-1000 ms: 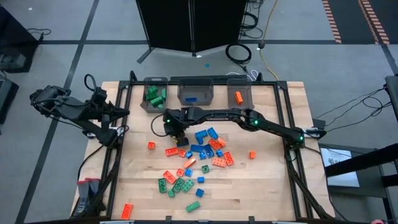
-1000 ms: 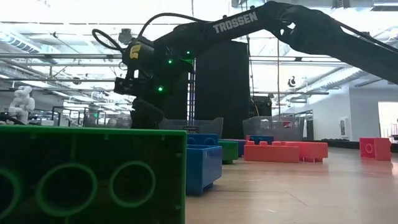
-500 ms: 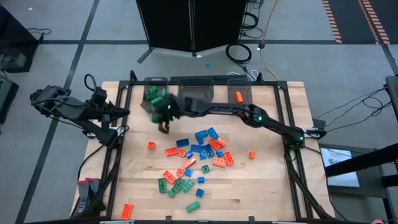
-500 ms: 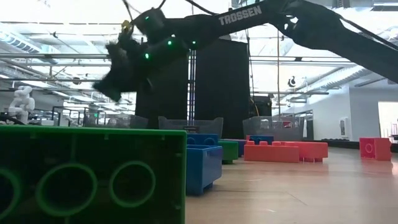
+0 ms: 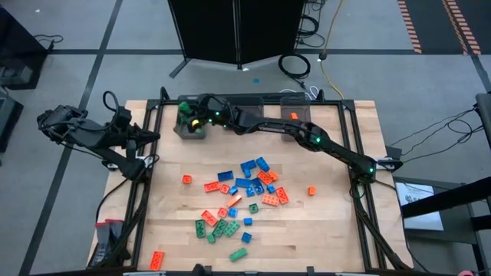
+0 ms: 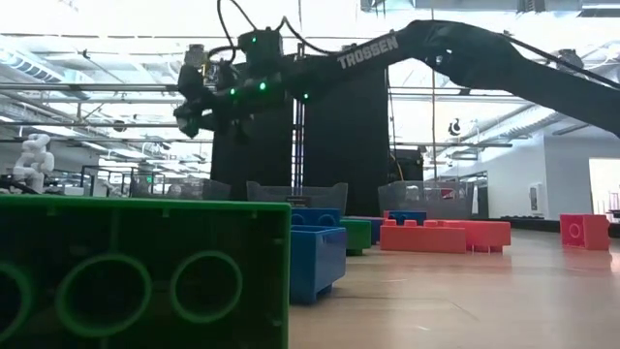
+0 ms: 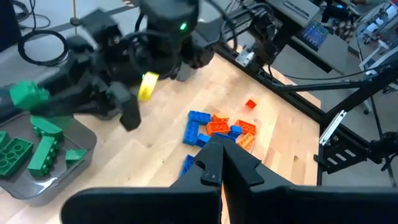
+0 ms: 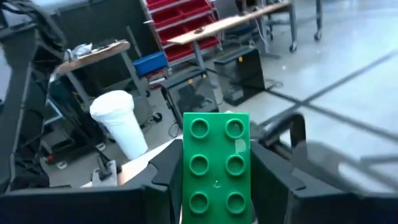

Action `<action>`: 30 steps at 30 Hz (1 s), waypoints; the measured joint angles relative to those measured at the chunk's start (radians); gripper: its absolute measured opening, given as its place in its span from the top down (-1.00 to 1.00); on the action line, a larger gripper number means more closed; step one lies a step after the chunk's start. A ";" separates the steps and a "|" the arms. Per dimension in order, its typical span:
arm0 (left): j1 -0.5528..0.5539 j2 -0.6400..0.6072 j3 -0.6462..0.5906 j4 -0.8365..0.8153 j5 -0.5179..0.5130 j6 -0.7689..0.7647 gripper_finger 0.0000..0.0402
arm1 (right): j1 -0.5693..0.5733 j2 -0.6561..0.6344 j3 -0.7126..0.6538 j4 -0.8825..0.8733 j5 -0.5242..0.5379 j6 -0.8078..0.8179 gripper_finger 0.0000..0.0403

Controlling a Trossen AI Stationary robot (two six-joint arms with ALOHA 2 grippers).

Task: Sort blocks
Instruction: Put the green game piece into the left black bin

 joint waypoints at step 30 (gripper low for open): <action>0.000 0.000 0.000 -0.002 0.021 0.004 1.00 | -0.015 -0.091 0.000 -0.099 -0.467 0.126 -0.44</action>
